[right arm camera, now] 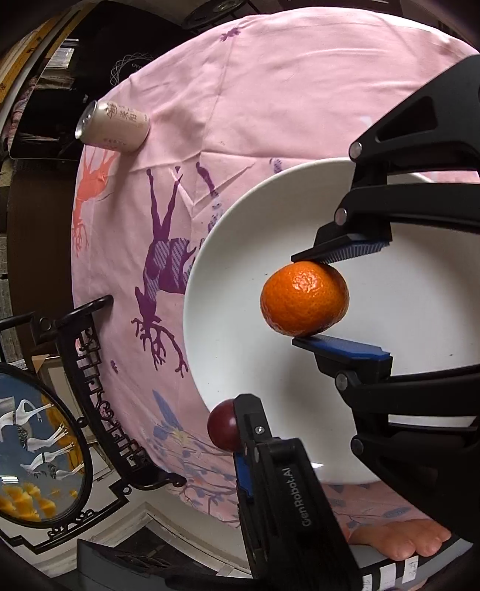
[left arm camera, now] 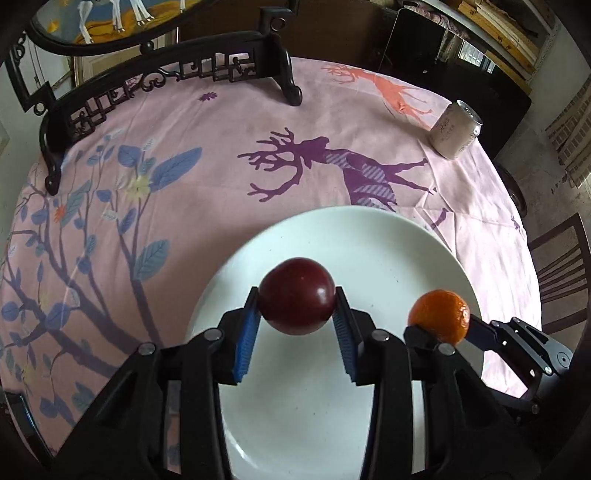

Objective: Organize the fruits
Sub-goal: 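Carry both fruits over the white plate and open both tools to release, then grasp a dark brown fruit with the right tool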

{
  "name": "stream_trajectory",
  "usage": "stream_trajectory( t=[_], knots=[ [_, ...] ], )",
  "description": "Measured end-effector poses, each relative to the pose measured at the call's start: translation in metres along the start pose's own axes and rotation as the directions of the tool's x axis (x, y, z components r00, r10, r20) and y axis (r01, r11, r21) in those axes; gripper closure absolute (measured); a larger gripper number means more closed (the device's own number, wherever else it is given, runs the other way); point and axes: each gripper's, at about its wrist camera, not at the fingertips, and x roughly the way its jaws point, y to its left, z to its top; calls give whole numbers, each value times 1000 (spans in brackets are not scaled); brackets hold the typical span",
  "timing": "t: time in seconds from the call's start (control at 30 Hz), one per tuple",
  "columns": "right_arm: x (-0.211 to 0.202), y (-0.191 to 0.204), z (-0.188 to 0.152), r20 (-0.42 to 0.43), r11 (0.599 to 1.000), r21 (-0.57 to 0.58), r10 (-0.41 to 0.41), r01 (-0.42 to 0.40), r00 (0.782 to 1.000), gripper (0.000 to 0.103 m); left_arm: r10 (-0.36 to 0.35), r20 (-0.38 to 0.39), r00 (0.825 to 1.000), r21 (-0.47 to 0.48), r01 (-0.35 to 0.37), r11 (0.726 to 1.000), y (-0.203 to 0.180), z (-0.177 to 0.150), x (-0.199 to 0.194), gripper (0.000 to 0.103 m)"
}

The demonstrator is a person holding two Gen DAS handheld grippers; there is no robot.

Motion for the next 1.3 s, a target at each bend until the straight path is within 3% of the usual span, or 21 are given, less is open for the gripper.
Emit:
stream_trajectory(
  t=[0.13,0.2,0.23,0.27,0.37,0.47,0.53,0.6,0.67,0.77,0.97,1.13,1.3],
  knots=[
    [15,-1,11,-9,1000,-26,-12,12,1000,61,-16,-20,1000,13,16,1000,-5,11,13,61],
    [12,0,12,17,999,-36,-40,41,999,42,-9,7,1000,17,9,1000,-6,15,8,44],
    [7,0,11,36,997,-41,-61,63,997,42,-11,33,999,17,11,1000,-6,15,1,29],
    [-1,1,9,43,996,-49,-76,78,996,42,-18,63,998,18,17,1000,-4,14,-10,23],
    [-38,4,-5,67,994,-50,-96,99,993,42,-20,134,991,37,15,999,3,-1,-50,19],
    [-82,13,-45,103,992,-48,-107,113,989,41,-9,196,981,18,6,1000,20,-45,-96,11],
    [-105,22,-84,120,992,-50,-107,114,987,37,43,233,971,16,-48,999,26,-89,-119,9],
    [-119,33,-126,143,992,-48,-107,115,984,26,71,264,962,10,-77,997,32,-136,-133,6],
    [-130,44,-161,181,988,-47,-139,149,974,18,52,264,963,6,-56,998,37,-180,-139,6],
    [-148,54,-195,229,980,-24,-188,198,955,18,38,263,964,-40,-29,999,51,-229,-144,6],
    [-179,61,-229,275,982,14,-187,191,943,17,68,271,960,-21,-65,998,52,-275,-155,6],
    [-187,62,-246,275,979,26,-200,200,941,17,71,281,957,11,-77,997,46,-293,-162,6],
    [-180,60,-262,244,977,18,-211,213,947,17,57,258,964,49,-73,996,43,-308,-162,6]
  ],
)
